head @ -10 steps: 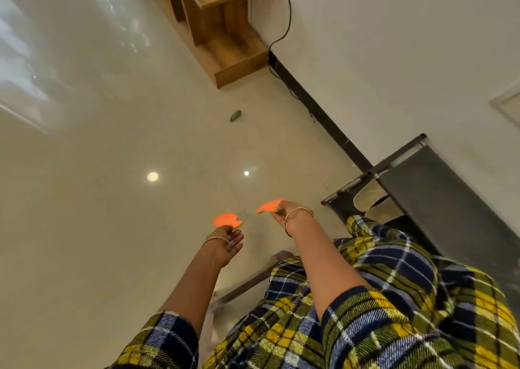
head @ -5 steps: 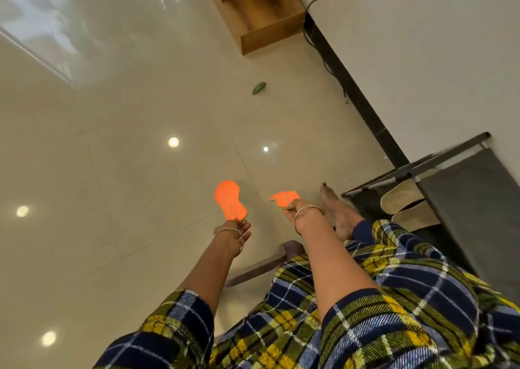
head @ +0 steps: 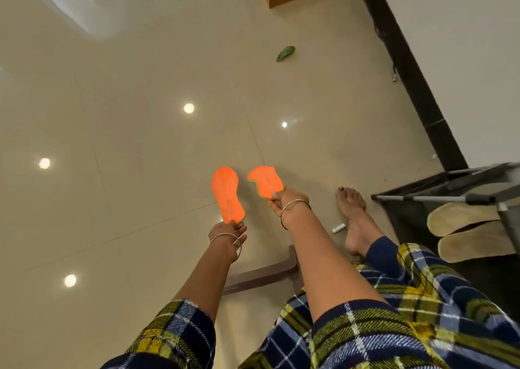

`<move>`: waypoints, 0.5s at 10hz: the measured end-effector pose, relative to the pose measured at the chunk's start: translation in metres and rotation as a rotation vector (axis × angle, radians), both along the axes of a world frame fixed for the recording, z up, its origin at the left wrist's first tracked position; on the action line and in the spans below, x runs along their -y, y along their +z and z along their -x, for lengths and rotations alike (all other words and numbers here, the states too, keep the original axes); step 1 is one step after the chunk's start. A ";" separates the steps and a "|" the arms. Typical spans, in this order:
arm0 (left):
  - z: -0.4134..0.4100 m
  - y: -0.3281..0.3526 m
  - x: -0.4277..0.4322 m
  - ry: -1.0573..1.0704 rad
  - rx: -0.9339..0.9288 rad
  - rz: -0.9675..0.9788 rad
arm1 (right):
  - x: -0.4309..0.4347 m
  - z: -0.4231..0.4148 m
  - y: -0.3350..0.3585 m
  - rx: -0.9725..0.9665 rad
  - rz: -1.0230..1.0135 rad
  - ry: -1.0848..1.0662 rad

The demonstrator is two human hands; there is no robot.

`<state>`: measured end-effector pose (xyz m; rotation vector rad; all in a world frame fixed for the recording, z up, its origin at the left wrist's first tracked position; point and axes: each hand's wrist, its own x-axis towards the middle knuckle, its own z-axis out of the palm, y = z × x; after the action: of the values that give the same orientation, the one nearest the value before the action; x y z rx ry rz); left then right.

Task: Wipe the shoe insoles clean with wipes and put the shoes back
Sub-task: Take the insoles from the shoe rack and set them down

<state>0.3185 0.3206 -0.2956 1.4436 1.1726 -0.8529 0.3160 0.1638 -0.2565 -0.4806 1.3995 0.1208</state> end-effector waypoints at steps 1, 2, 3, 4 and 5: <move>-0.001 -0.016 0.001 -0.007 0.004 -0.048 | 0.003 -0.004 -0.038 -0.057 -0.011 0.104; -0.002 -0.039 0.001 -0.017 -0.005 -0.080 | -0.004 -0.005 -0.057 -0.097 -0.073 0.132; 0.004 -0.055 0.003 -0.037 -0.049 -0.099 | 0.032 0.030 -0.114 -0.345 -0.171 0.165; 0.011 -0.069 0.003 -0.053 -0.082 -0.117 | 0.101 0.104 -0.189 -0.517 0.524 1.153; 0.014 -0.076 0.003 -0.061 -0.105 -0.124 | 0.128 0.115 -0.146 -0.537 0.483 1.117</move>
<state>0.3047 0.3180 -0.3719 1.5577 1.2847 -0.9202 0.2015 0.0360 -0.4022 -1.6987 1.5177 0.8755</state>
